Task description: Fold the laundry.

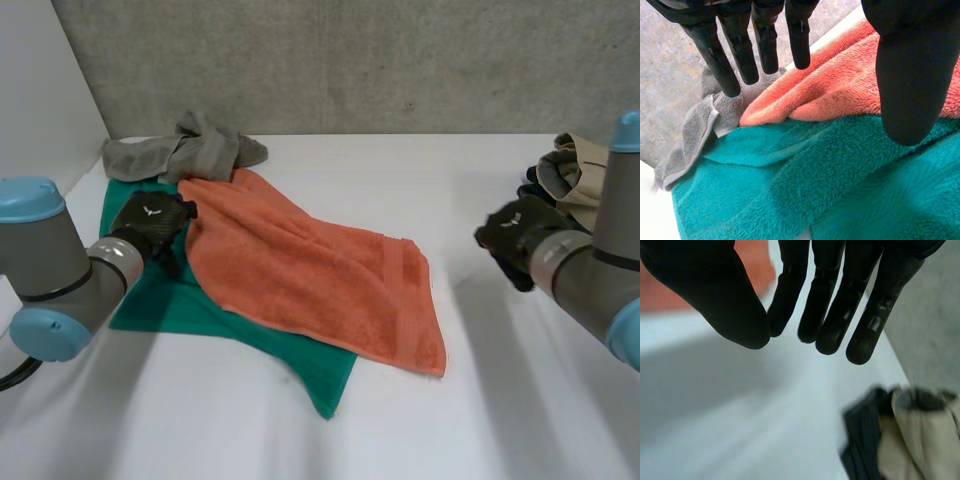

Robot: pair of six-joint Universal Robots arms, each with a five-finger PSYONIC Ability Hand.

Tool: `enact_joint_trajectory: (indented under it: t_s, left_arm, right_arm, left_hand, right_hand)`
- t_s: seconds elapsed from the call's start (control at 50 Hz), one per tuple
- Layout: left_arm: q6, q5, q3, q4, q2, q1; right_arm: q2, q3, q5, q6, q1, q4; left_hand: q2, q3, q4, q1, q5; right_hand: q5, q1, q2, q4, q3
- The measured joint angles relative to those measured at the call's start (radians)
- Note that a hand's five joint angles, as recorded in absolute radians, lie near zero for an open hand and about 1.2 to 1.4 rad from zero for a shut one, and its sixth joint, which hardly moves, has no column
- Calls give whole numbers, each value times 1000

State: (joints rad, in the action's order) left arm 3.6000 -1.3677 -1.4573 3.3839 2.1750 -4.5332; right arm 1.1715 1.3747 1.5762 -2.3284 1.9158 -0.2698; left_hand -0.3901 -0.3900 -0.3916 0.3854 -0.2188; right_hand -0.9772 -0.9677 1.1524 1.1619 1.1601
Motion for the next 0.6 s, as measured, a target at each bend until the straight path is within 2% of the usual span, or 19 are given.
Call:
enact_joint_trajectory:
  t_s: [0.02,0.06,0.08,0.12,0.18,0.26,0.28,0.32,0.36,0.4,0.42,0.44,0.52,0.6]
  left_arm:
    - [0,0,2,0,1,1]
    - [1,0,11,1,7,5]
    - [2,0,18,2,11,6]
    - [2,-1,27,3,17,9]
    - [2,-2,37,5,22,11]
    - [1,-3,50,8,27,15]
    - [1,-3,50,8,27,15]
    - [-1,-3,52,7,26,17]
    - [-2,-4,50,7,25,17]
    - [-4,-4,47,5,22,19]
    - [-4,-4,47,5,22,19]
    - [-5,-4,42,4,20,21]
    - [-7,-5,33,1,13,25]
    - [-9,-5,23,0,3,26]
  right_arm:
    - [1,4,9,11,-6,-1]
    - [-1,13,41,29,-16,19]
    - [-5,13,52,20,-13,42]
    - [-11,7,46,-25,4,88]
    - [-28,-11,15,-120,33,150]
    - [-94,-73,-74,-350,83,232]
    - [-94,-73,-74,-350,83,232]
    - [-178,-151,-141,-521,105,244]
    - [-211,-181,-158,-571,110,240]
    - [-310,-271,-196,-688,120,215]
    - [-310,-271,-196,-688,120,215]
    - [-376,-329,-211,-746,123,192]
    - [-502,-439,-223,-818,126,150]
    - [-564,-490,-225,-839,125,128]
  left_hand:
    - [0,0,0,0,0]
    - [0,0,0,0,0]
    - [0,0,-1,0,-1]
    - [0,0,-1,0,-1]
    - [0,0,-1,0,-3]
    - [0,0,-1,0,-3]
    - [0,0,-1,0,-3]
    - [0,0,-1,0,-3]
    - [0,0,-1,0,-3]
    - [0,0,-1,0,-3]
    - [0,0,-1,0,-3]
    - [0,0,-1,0,-3]
    - [0,0,-1,0,-3]
    - [0,0,-1,0,-3]
  right_hand:
    - [116,124,-122,-121,-121]
    - [116,124,-122,-121,-121]
    - [609,582,-650,-620,-639]
    - [829,695,-828,-838,-836]
    - [865,710,-861,-876,-877]
    - [871,711,-864,-879,-888]
    - [871,711,-864,-879,-888]
    - [871,711,-864,-879,-888]
    - [871,711,-864,-879,-888]
    - [871,711,-864,-879,-888]
    - [871,711,-864,-879,-888]
    - [871,711,-864,-879,-888]
    - [871,711,-864,-879,-888]
    - [817,681,-821,-832,-831]
